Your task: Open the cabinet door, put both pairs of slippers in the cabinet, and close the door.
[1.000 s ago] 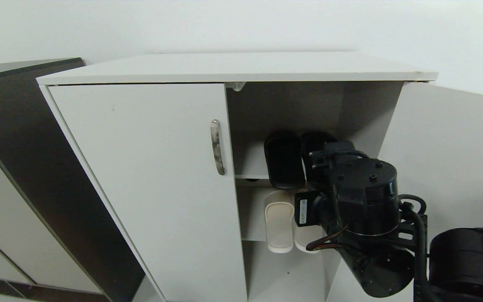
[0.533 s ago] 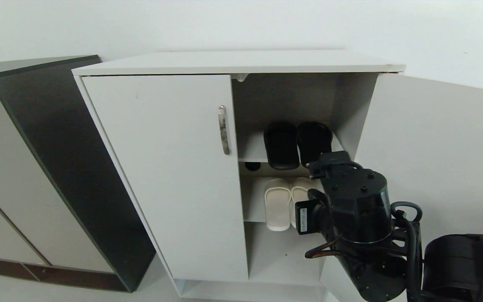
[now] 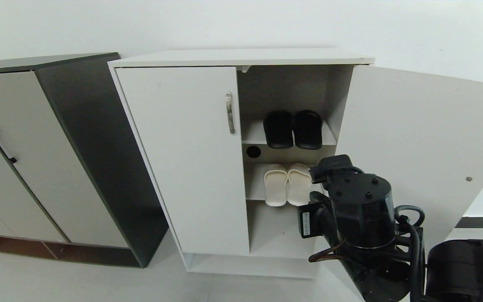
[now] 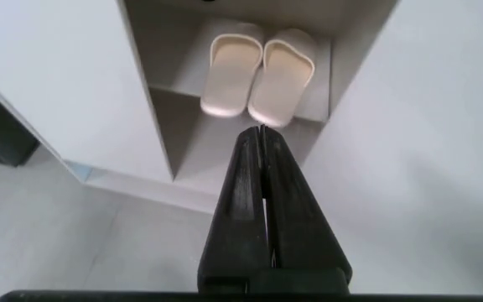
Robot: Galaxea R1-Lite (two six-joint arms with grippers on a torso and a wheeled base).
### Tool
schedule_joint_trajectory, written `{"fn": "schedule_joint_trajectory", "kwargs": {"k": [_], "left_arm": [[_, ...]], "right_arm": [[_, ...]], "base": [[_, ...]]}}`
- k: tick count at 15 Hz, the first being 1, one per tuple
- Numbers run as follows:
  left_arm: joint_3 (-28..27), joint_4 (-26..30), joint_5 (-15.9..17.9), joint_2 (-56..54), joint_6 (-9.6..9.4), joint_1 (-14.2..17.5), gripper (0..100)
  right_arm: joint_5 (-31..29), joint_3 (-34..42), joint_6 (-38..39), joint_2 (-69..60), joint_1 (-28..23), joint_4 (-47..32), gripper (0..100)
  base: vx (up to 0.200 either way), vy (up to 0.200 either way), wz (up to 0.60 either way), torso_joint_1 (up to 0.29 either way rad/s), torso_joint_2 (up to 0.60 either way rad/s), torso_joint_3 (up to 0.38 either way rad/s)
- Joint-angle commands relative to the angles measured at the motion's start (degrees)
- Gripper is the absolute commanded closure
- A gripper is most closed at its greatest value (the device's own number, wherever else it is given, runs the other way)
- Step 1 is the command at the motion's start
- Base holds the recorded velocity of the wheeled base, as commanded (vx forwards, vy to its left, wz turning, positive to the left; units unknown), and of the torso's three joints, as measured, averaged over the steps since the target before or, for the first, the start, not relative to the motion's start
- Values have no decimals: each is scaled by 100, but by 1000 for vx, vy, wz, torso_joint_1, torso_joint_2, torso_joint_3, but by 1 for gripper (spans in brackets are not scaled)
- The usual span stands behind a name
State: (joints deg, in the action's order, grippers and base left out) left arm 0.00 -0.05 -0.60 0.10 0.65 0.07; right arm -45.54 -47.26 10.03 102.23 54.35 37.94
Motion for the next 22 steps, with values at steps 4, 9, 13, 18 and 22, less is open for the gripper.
{"fn": "schedule_joint_trajectory", "kwargs": {"k": [4, 9, 13, 18, 22], "left_arm": [[0, -4, 16, 8, 23, -7, 100], [-9, -4, 7, 8, 23, 1, 100], [0, -4, -2, 8, 23, 1, 100], [0, -4, 7, -1, 32, 1, 100], [0, -4, 7, -1, 32, 1, 100]], "right_arm": [[2, 77, -45, 34, -3, 82, 100], [19, 156, -45, 34, -3, 170, 100], [19, 226, -63, 95, -3, 214, 100], [19, 261, -133, 87, -38, 293, 100], [19, 261, -133, 78, -64, 293, 100]], "base": [[-200, 0, 0, 0, 2, 1], [0, 0, 0, 0, 0, 0], [0, 0, 0, 0, 0, 0], [0, 0, 0, 0, 0, 0], [0, 0, 0, 0, 0, 0]]}}
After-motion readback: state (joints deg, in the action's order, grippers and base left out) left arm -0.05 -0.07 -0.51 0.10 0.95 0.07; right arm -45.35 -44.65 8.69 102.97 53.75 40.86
